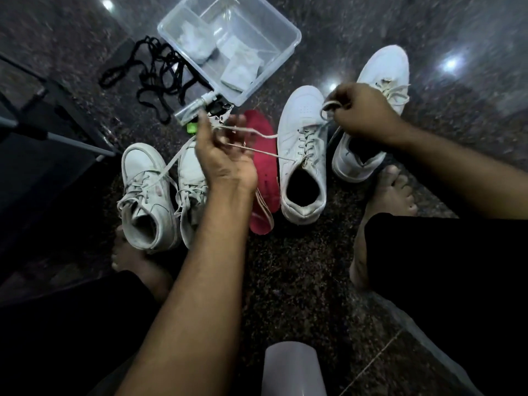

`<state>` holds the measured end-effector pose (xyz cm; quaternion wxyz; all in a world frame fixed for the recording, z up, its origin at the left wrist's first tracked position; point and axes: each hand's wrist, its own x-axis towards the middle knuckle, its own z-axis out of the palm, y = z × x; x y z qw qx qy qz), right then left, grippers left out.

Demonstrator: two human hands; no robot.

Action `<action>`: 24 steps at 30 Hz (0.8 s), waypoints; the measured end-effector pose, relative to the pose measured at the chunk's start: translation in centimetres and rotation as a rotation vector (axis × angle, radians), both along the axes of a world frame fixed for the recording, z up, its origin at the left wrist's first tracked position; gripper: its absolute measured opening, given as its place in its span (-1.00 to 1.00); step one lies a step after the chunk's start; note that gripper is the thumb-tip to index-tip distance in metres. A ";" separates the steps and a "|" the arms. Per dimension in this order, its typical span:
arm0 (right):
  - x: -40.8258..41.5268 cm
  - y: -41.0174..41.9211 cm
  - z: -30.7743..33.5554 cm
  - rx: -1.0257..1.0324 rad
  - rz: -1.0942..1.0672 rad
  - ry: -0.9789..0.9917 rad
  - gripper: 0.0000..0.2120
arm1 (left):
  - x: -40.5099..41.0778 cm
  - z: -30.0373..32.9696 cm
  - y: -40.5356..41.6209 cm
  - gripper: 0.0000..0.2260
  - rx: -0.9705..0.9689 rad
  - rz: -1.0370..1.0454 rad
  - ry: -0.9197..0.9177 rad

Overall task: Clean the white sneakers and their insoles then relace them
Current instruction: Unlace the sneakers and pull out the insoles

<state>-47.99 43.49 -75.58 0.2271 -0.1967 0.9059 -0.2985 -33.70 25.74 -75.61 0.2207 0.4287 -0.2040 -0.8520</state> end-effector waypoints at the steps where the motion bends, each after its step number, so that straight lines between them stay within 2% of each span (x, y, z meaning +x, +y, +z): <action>1: 0.1 0.3 -0.3 0.090 0.082 0.103 -0.74 | 0.0 0.4 -0.5 -0.68 0.087 0.059 0.134; 3: 0.5 0.9 -1.1 0.193 0.183 0.253 -0.69 | 0.1 1.1 -1.2 -0.61 0.149 0.102 0.269; 4: 0.9 1.1 -1.4 0.252 0.218 0.344 -0.69 | 0.0 1.2 -1.4 -0.58 0.120 0.104 0.248; 6: 1.7 1.1 -1.4 0.371 0.300 0.522 -0.71 | -0.3 0.7 -1.3 -0.48 -0.008 0.093 0.075; 8: 2.8 0.7 -0.8 0.347 0.387 0.601 -0.73 | -0.6 0.1 -0.4 -0.39 -0.166 0.058 -0.131; 9: 3.3 0.4 -0.3 0.279 0.452 0.585 -0.75 | -0.5 -0.1 0.4 -0.38 -0.260 0.006 -0.219; 11: 4.3 0.1 0.1 0.174 0.595 0.435 -0.69 | -0.1 -0.5 2.2 -0.45 -0.546 -0.166 -0.388; 14: 5.2 0.2 -0.3 0.239 0.647 0.247 -0.48 | 0.6 -1.6 4.2 -0.51 -1.101 -0.585 -0.671; 16: 5.6 0.6 -1.2 0.233 0.612 0.254 -0.52 | 0.9 -1.9 4.7 -0.57 -1.315 -0.860 -0.672; 17: 5.7 0.7 -1.6 0.209 0.588 0.246 -0.56 | 1.0 -2.1 4.9 -0.59 -1.343 -0.964 -0.602; 19: 5.5 0.8 -1.9 0.154 0.522 0.193 -0.58 | 1.3 -2.4 5.1 -0.60 -1.271 -1.038 -0.503; 24: 5.9 0.5 -2.2 0.121 0.459 0.147 -0.57 | 1.1 -3.3 4.8 -0.67 -1.358 -1.043 -0.557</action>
